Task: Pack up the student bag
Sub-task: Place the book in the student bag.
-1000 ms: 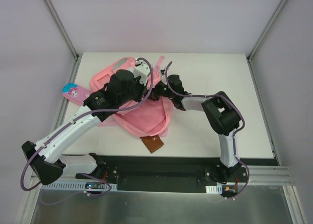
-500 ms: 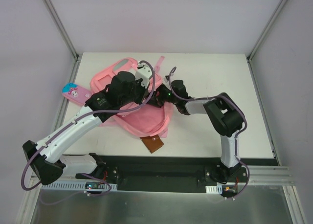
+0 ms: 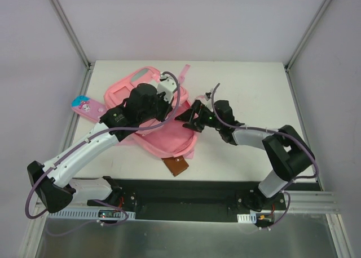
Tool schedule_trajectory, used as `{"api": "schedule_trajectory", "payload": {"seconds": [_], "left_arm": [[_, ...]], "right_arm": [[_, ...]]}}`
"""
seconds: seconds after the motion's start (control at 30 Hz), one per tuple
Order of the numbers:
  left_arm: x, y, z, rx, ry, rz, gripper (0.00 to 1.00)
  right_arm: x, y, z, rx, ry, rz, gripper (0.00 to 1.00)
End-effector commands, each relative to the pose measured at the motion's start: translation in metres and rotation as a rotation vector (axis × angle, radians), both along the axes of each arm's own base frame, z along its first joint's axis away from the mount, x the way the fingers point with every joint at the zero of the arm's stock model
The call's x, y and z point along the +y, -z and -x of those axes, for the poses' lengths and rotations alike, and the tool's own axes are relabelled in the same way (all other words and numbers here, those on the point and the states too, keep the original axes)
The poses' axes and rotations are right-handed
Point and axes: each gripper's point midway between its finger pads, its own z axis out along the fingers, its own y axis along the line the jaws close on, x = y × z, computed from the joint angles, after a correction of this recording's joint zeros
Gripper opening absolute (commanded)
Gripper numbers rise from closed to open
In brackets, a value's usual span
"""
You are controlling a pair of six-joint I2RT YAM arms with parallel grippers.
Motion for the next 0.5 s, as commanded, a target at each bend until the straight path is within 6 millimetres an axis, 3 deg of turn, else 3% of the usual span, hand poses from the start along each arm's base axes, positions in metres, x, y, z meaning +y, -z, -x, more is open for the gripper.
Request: {"api": "schedule_trajectory", "payload": {"seconds": [0.0, 0.13, 0.17, 0.2, 0.37, 0.47], "left_arm": [[-0.015, -0.021, -0.003, -0.047, 0.034, 0.088, 0.0], [-0.016, -0.009, 0.0, -0.025, 0.043, 0.079, 0.0], [-0.016, 0.001, 0.0, -0.006, 0.04, 0.063, 0.0], [-0.016, 0.006, 0.0, 0.003, 0.04, 0.055, 0.0], [-0.03, 0.04, 0.008, 0.115, 0.092, 0.056, 0.0], [-0.039, 0.055, 0.009, 0.175, 0.093, 0.062, 0.0]], "right_arm": [[-0.022, 0.006, 0.007, -0.032, 0.047, 0.071, 0.91], [-0.051, 0.011, 0.015, -0.065, 0.121, 0.176, 0.92], [-0.056, -0.001, 0.016, -0.132, 0.117, 0.196, 0.91], [-0.063, 0.004, 0.022, -0.115, 0.115, 0.244, 0.92], [-0.102, -0.006, 0.018, -0.186, 0.224, 0.435, 0.92], [-0.121, 0.011, 0.016, -0.145, 0.26, 0.554, 0.88]]}}
